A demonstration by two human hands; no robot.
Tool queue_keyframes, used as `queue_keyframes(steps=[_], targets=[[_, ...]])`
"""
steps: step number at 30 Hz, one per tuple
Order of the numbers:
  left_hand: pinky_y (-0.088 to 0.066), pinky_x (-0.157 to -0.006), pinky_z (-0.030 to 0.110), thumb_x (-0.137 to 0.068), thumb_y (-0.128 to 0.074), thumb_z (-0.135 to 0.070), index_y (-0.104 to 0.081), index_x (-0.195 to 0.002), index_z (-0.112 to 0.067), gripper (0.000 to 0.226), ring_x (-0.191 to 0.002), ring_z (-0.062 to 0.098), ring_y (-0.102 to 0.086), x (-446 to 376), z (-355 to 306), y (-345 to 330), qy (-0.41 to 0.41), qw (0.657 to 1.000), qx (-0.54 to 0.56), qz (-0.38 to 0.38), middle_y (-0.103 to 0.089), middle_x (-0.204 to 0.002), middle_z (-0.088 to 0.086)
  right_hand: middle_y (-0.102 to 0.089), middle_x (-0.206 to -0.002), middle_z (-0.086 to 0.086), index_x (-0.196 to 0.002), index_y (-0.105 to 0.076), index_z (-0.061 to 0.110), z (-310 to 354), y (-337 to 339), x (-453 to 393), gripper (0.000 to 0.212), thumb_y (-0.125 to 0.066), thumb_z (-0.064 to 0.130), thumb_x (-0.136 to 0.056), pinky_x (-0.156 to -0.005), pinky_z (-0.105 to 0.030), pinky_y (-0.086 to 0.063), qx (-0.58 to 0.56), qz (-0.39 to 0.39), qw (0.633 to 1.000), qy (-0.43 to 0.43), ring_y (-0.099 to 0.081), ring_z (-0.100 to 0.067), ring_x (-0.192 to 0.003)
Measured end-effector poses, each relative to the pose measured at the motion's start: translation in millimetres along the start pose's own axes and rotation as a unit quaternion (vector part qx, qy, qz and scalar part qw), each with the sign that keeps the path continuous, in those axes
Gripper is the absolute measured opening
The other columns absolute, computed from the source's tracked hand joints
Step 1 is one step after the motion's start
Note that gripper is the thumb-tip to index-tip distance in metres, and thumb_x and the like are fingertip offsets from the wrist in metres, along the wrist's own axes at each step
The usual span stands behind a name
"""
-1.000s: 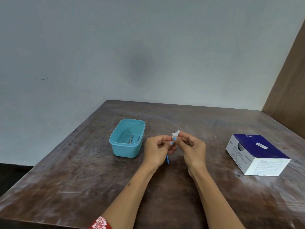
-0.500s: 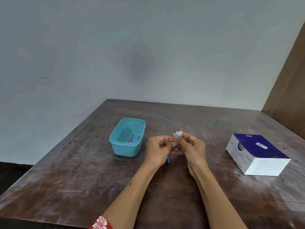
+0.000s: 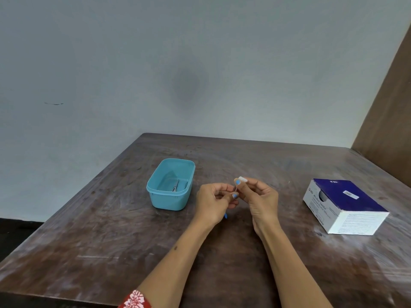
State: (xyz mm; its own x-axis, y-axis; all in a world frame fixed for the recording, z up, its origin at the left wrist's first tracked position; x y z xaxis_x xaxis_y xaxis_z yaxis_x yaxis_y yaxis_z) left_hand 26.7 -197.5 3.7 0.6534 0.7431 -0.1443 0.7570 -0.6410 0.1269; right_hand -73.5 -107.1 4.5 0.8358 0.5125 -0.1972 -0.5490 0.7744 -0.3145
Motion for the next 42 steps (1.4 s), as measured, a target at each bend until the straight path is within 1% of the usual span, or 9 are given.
queue_keyframes(steps=[4, 8, 11, 14, 21, 29, 34, 37, 42], targets=[[-0.059, -0.067, 0.023, -0.083, -0.065, -0.004, -0.068, -0.101, -0.006, 0.018, -0.073, 0.013, -0.071, 0.3, 0.6, 0.4, 0.0, 1.0, -0.008, 0.003, -0.07, -0.083, 0.005, -0.073, -0.069, 0.002, -0.08, -0.071, 0.009, 2.7, -0.6, -0.2, 0.013, -0.072, -0.001, -0.073, -0.063, -0.019, -0.056, 0.009, 0.01, 1.0, 0.011, -0.068, -0.007, -0.069], [-0.057, -0.064, 0.019, -0.082, -0.066, -0.004, -0.069, -0.099, -0.005, 0.017, -0.071, 0.012, -0.071, 1.2, -0.8, -2.8, -0.006, 1.0, -0.017, 0.018, -0.071, -0.084, 0.009, -0.07, -0.067, -0.003, -0.078, -0.07, 0.006, -5.4, 1.8, -2.0, 0.006, -0.073, 0.003, -0.073, -0.061, -0.026, -0.056, -0.034, 0.006, 0.999, -0.035, -0.065, -0.015, -0.065], [-0.056, -0.062, 0.017, -0.082, -0.066, -0.004, -0.069, -0.097, -0.005, 0.015, -0.066, 0.009, -0.07, 2.9, -0.8, -6.3, -0.006, 0.999, -0.02, 0.025, -0.071, -0.082, 0.007, -0.067, -0.065, -0.005, -0.075, -0.07, 0.005, -10.2, 4.8, -2.9, 0.009, -0.074, 0.009, -0.069, -0.061, -0.029, -0.053, -0.064, -0.009, 0.996, -0.06, -0.061, -0.018, -0.064], [-0.057, -0.064, 0.019, -0.082, -0.067, -0.005, -0.069, -0.097, -0.005, 0.016, -0.069, 0.011, -0.07, 1.6, -0.2, -3.8, -0.007, 1.0, -0.025, 0.016, -0.071, -0.081, 0.006, -0.07, -0.065, -0.003, -0.078, -0.071, 0.006, -7.9, 3.9, -2.0, 0.007, -0.073, 0.003, -0.073, -0.062, -0.026, -0.056, -0.051, -0.008, 0.998, -0.046, -0.065, -0.013, -0.063], [-0.058, -0.066, 0.022, -0.083, -0.066, -0.005, -0.068, -0.1, -0.005, 0.018, -0.073, 0.014, -0.071, 0.6, -0.6, 1.4, -0.013, 1.0, -0.026, 0.0, -0.07, -0.082, 0.005, -0.073, -0.068, 0.0, -0.085, -0.07, 0.006, -1.4, -0.8, -0.5, 0.019, -0.07, -0.007, -0.072, -0.064, -0.019, -0.056, -0.018, 0.019, 0.999, -0.02, -0.069, -0.008, -0.067], [-0.057, -0.063, 0.019, -0.082, -0.067, -0.003, -0.069, -0.091, -0.007, 0.011, -0.066, 0.01, -0.069, 2.0, -0.8, -5.4, -0.017, 0.999, -0.035, 0.023, -0.069, -0.076, 0.005, -0.07, -0.065, -0.001, -0.078, -0.068, 0.005, -11.9, 7.4, -1.8, 0.013, -0.063, -0.006, -0.079, -0.059, -0.023, -0.055, -0.11, -0.017, 0.99, -0.088, -0.065, -0.009, -0.06], [-0.054, -0.059, 0.015, -0.083, -0.066, -0.002, -0.069, -0.094, -0.005, 0.012, -0.063, 0.006, -0.068, 0.6, -0.9, -5.8, -0.015, 1.0, -0.014, 0.021, -0.069, -0.078, 0.007, -0.07, -0.072, -0.004, -0.089, -0.063, 0.008, -15.5, 11.5, -2.3, 0.016, -0.061, -0.007, -0.083, -0.063, -0.027, -0.056, -0.139, -0.057, 0.984, -0.094, -0.067, -0.01, -0.065], [-0.056, -0.061, 0.017, -0.082, -0.067, -0.003, -0.068, -0.097, -0.003, 0.015, -0.064, 0.008, -0.069, -1.0, 0.5, -1.9, -0.008, 1.0, 0.015, 0.0, -0.069, -0.08, 0.009, -0.072, -0.071, -0.003, -0.091, -0.062, 0.009, -17.0, 16.8, -3.9, 0.013, -0.062, -0.003, -0.084, -0.067, -0.026, -0.059, -0.147, -0.085, 0.981, -0.089, -0.069, -0.012, -0.067], [-0.058, -0.063, 0.021, -0.082, -0.066, -0.001, -0.066, -0.096, -0.002, 0.014, -0.063, 0.009, -0.069, -2.2, 4.2, 3.0, 0.01, 0.997, 0.072, -0.026, -0.069, -0.079, 0.009, -0.072, -0.081, -0.002, -0.091, -0.067, 0.01, -16.2, 12.3, -5.0, 0.013, -0.061, -0.001, -0.085, -0.067, -0.021, -0.056, -0.077, -0.059, 0.993, -0.072, -0.067, -0.012, -0.077]])
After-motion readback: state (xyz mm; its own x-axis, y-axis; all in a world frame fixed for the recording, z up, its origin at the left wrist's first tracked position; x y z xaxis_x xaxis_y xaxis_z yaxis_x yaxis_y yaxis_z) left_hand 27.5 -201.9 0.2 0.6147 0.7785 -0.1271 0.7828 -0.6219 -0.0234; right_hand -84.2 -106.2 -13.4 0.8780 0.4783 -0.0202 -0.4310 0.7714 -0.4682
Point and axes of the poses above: each hand's wrist, its own x-axis away from the middle knuckle, its own y-axis out of the back of the hand, z = x × y, the point moved 9 cm from there along -x, towards the middle knuckle
